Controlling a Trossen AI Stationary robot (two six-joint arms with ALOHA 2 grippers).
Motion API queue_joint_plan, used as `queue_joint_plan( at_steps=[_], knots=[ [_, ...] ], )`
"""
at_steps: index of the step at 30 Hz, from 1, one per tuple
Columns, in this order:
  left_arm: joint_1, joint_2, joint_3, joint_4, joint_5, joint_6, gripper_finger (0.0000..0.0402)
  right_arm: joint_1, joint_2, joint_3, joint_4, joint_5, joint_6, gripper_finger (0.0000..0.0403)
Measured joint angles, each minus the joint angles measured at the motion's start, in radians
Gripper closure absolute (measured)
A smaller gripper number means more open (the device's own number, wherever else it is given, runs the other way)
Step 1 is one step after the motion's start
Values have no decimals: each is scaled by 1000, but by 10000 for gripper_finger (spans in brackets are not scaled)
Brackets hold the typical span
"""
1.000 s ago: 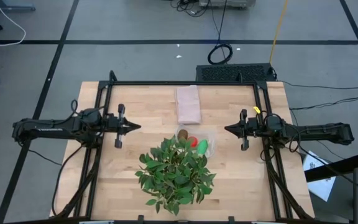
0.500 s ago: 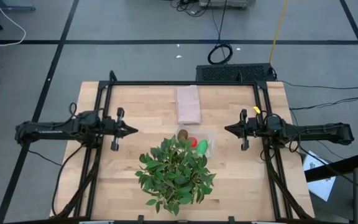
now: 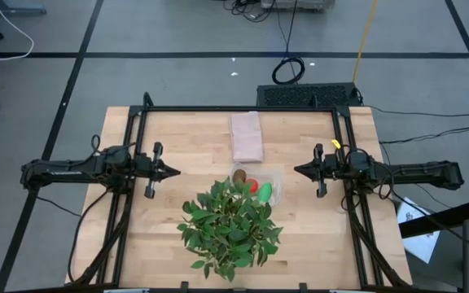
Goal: Pick and placing Produce into tupperware
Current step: Return to home position
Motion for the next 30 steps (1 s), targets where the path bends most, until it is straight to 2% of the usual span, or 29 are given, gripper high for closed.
queue_joint_plan(
  at_steps=[3, 18, 22, 30],
  knots=[
    [0, 0, 0, -5, -2, 1, 401, 0, 0, 0, 5, -28, 0, 403],
    [0, 0, 0, -32, -42, 4, 401, 0, 0, 0, 7, -28, 0, 403],
    [-4, 0, -16, 46, -27, 15, 401, 0, 0, 0, 7, -28, 0, 403],
    [-9, 0, -149, 246, -26, 7, 401, 0, 0, 0, 8, -28, 7, 403]
  ],
)
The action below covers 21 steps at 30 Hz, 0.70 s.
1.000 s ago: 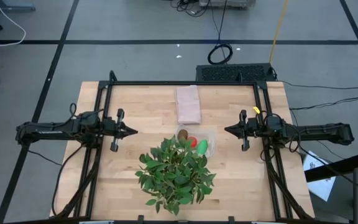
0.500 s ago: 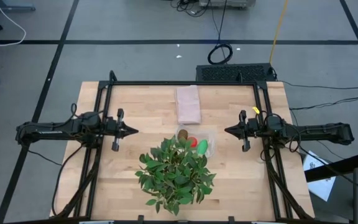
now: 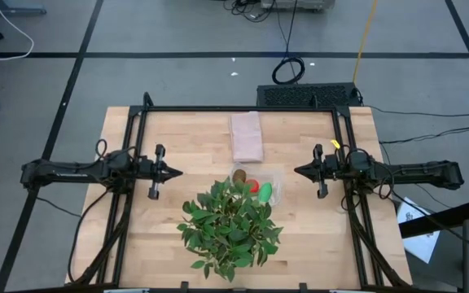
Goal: Pick and placing Produce into tupperware
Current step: Return to home position
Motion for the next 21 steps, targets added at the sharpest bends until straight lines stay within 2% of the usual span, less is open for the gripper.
queue_joint_plan(
  at_steps=[6, 21],
  knots=[
    [0, 0, -31, 75, 5, -2, 401, 0, 0, 0, 0, 0, 0, 403],
    [1, 0, -32, 54, 18, 5, 401, -1, 0, 0, 0, 4, 1, 403]
  ],
)
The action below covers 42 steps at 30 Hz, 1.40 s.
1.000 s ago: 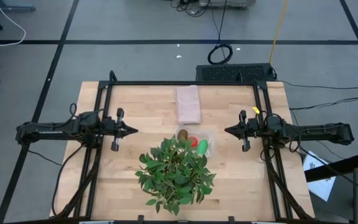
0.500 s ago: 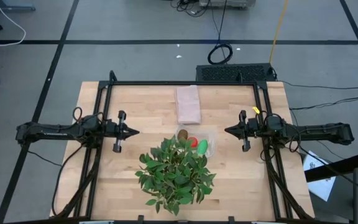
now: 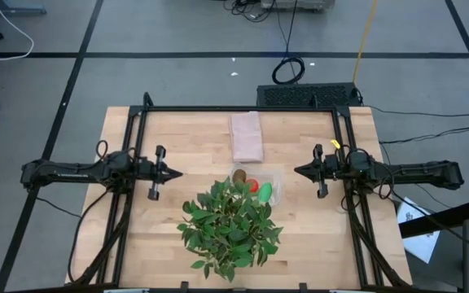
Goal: Pick and placing Produce into tupperware
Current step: Return to home position
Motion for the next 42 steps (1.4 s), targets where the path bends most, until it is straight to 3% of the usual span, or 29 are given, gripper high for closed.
queue_joint_plan(
  at_steps=[3, 7, 16, 29, 34, 42],
  knots=[
    [0, 0, -4, -7, 0, 0, 401, 0, 0, 0, 12, 14, 1, 403],
    [0, 0, -4, -8, 0, 15, 401, 0, 0, 0, 31, 107, 26, 403],
    [26, 0, -4, -45, -14, 14, 401, -15, 0, 0, 41, 132, 44, 403],
    [63, 0, -4, -42, 35, -18, 401, -85, 53, 0, 65, 127, 63, 403],
    [63, 0, -4, -53, 38, -32, 400, -85, 53, 0, 155, 29, 58, 403],
    [63, 0, -4, -78, 53, -40, 399, -83, 53, 0, 157, 22, 67, 403]
  ],
)
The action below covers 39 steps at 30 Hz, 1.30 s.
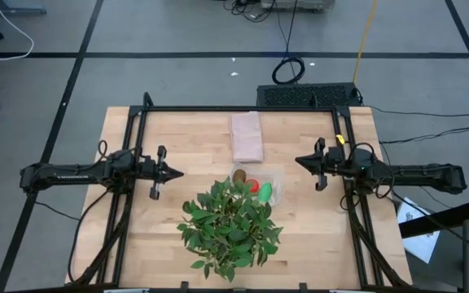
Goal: Pick and placing Produce into tupperware
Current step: Return to home position
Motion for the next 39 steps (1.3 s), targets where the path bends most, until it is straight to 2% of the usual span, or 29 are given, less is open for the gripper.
queue_joint_plan(
  at_steps=[12, 21, 29, 39],
  knots=[
    [0, 1, 0, -3, -11, -44, 386, 0, 0, 0, 0, -1, -11, 403],
    [0, 1, 0, -3, -50, -47, 400, 0, 0, 0, 0, -1, -15, 403],
    [0, 2, 0, -3, -51, -46, 379, 0, 0, 0, 7, 0, -15, 403],
    [0, 2, 0, -15, -52, -47, 376, 0, 0, 0, 0, 2, -15, 403]
  ],
)
